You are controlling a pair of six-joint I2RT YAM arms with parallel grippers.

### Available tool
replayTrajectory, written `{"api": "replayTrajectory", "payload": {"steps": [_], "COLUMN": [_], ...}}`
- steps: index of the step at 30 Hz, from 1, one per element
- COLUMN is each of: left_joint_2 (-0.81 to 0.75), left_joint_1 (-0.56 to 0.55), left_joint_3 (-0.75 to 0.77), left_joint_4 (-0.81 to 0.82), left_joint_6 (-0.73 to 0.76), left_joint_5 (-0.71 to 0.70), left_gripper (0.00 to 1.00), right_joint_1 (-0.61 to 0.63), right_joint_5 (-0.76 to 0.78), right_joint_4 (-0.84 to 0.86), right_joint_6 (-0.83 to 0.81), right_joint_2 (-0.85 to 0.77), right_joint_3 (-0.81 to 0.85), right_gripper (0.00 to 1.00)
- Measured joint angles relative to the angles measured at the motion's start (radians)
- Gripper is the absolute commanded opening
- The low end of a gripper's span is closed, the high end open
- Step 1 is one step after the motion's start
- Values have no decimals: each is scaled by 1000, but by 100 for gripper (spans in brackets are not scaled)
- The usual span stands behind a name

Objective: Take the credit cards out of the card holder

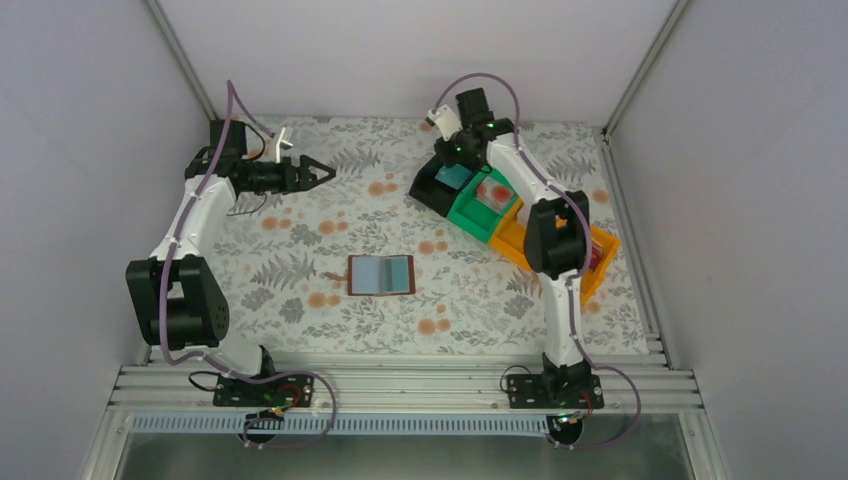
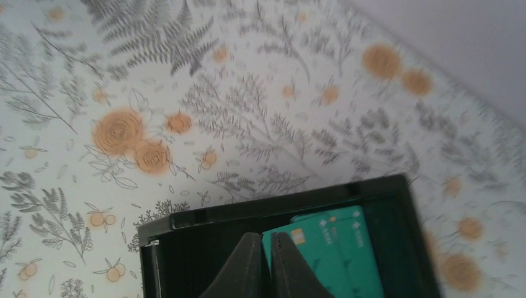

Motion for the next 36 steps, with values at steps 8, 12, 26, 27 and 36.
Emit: {"api": "replayTrajectory", "payload": {"steps": [8, 12, 26, 27, 36], "left_joint_2": [-2, -2, -2, -2, -2], "left_joint_1": [0, 0, 0, 0, 0], "left_joint_3": [-15, -15, -15, -15, -15], "left_joint_4": [19, 21, 21, 21, 20], "left_joint_6": [0, 0, 0, 0, 7], "left_joint_5": [-8, -7, -2, 0, 1], "left_gripper": [100, 100, 100, 100, 100], "right_joint_1": [58, 78, 141, 148, 171], "right_joint_5": [132, 188, 187, 181, 111], "right_joint_4": [-182, -259, -278, -275, -260], "right_joint_6": [26, -3, -76, -78, -97], "right_joint_2": [176, 242, 197, 190, 79], "right_joint_3": [117, 198, 10, 0, -181], "right_gripper": [4, 4, 4, 4, 4]}}
